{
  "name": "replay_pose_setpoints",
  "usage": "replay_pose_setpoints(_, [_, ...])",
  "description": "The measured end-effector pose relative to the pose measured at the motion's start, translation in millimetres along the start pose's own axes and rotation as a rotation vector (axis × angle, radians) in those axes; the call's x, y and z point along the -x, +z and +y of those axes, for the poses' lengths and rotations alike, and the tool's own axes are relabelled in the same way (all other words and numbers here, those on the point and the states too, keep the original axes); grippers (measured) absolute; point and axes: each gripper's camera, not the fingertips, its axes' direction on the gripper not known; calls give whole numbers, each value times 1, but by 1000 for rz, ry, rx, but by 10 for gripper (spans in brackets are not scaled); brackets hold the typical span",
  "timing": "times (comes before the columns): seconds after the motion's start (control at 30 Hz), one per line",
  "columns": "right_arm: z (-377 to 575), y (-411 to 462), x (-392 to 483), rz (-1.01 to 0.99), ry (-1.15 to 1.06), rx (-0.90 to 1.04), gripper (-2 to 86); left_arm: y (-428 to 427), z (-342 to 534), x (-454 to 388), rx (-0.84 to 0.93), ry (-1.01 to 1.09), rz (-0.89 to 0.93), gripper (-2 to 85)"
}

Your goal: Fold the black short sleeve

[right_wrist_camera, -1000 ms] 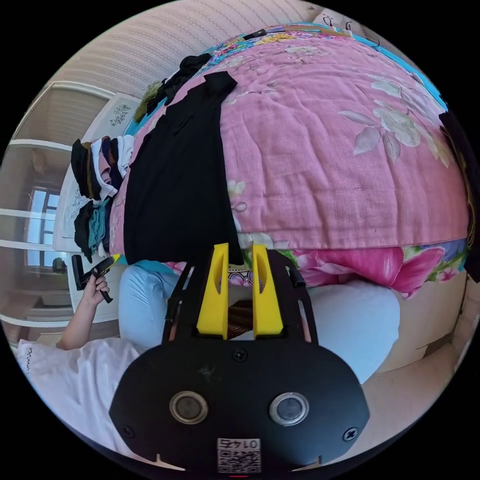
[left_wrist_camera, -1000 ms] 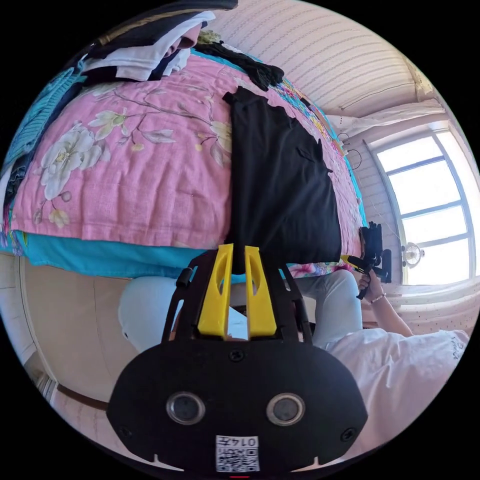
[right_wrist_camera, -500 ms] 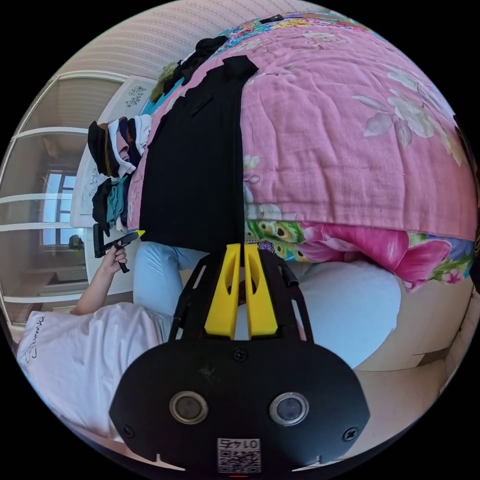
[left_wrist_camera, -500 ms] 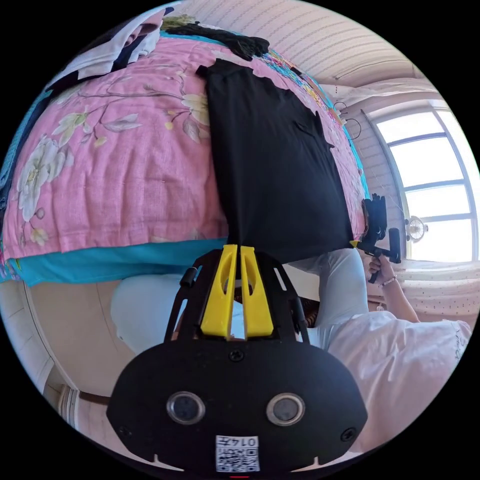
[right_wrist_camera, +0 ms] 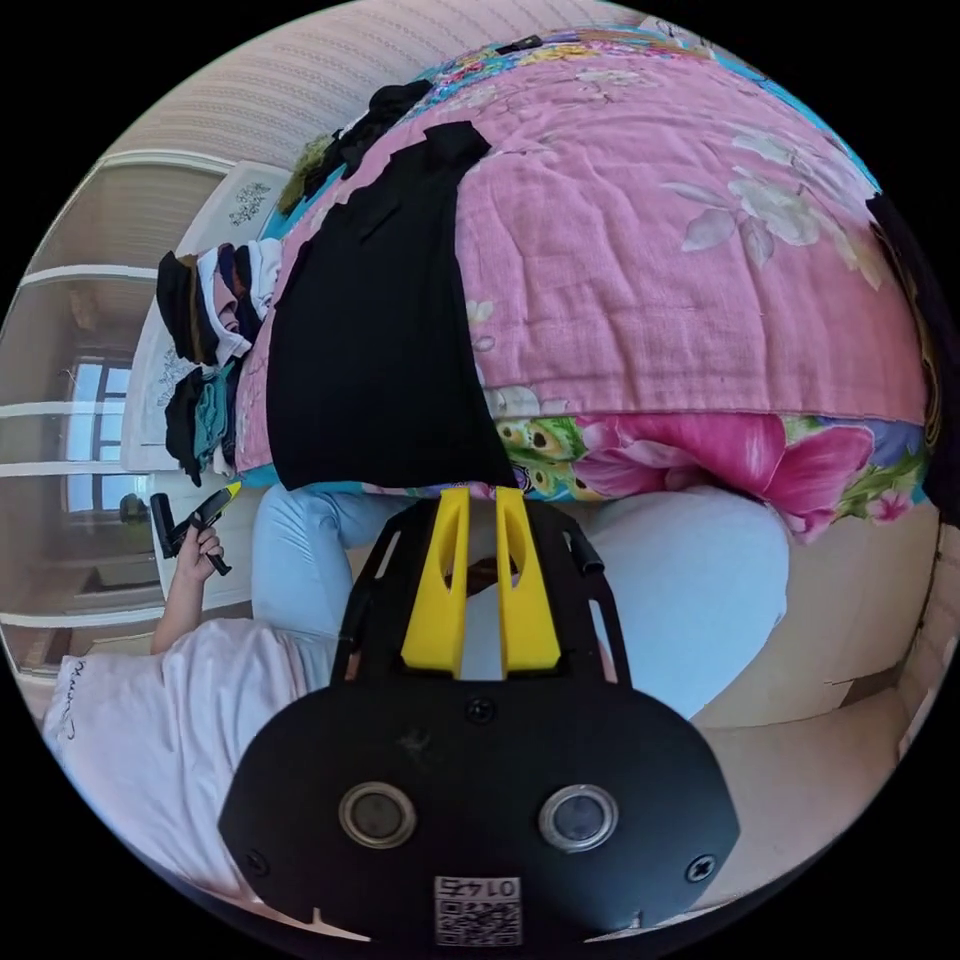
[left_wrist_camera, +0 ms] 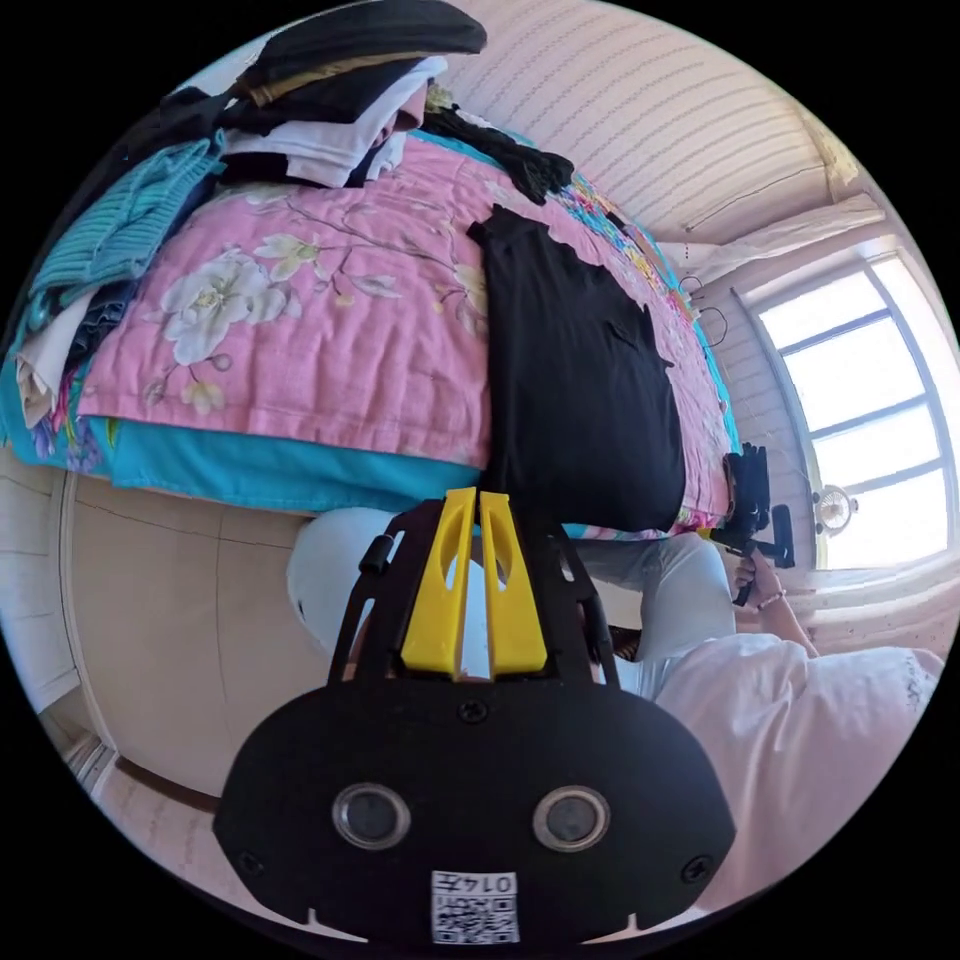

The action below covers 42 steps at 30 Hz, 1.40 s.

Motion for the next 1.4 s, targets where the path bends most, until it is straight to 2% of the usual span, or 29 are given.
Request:
replay_pose_setpoints(0.23, [-16,-28,7,-71,-76,-211,62,9,-62,-72,-10,181,-7,-8])
replay_pose_setpoints(0.5, [-112,-36,14,20,-186,-376,89,105,-235,-244,2,557,69,21])
replay_pose_setpoints(0.63, [-180,-38,0,5,-138,-395,98,165,-315,-317,52,629,93,36])
replay_pose_setpoints(0.8, [-249,-37,-29,-108,-3,-436,99,243,-399,-409,146,706,89,43])
replay_pose_setpoints(0.93, [-277,-30,-45,-139,71,-379,65,290,-436,-453,229,741,47,42])
replay_pose_setpoints(1.0, [-292,-27,-54,-178,88,-321,34,326,-454,-474,327,771,-31,4])
replay_pose_setpoints(1.1, [-304,-28,-64,-265,87,-308,19,358,-468,-493,441,802,-72,-7])
replay_pose_setpoints(1.3, [-316,-39,-72,-327,92,-358,10,351,-496,-535,281,864,54,-9])
replay_pose_setpoints(1.4, [-322,-38,-72,-320,136,-384,8,366,-509,-559,294,898,74,-8])
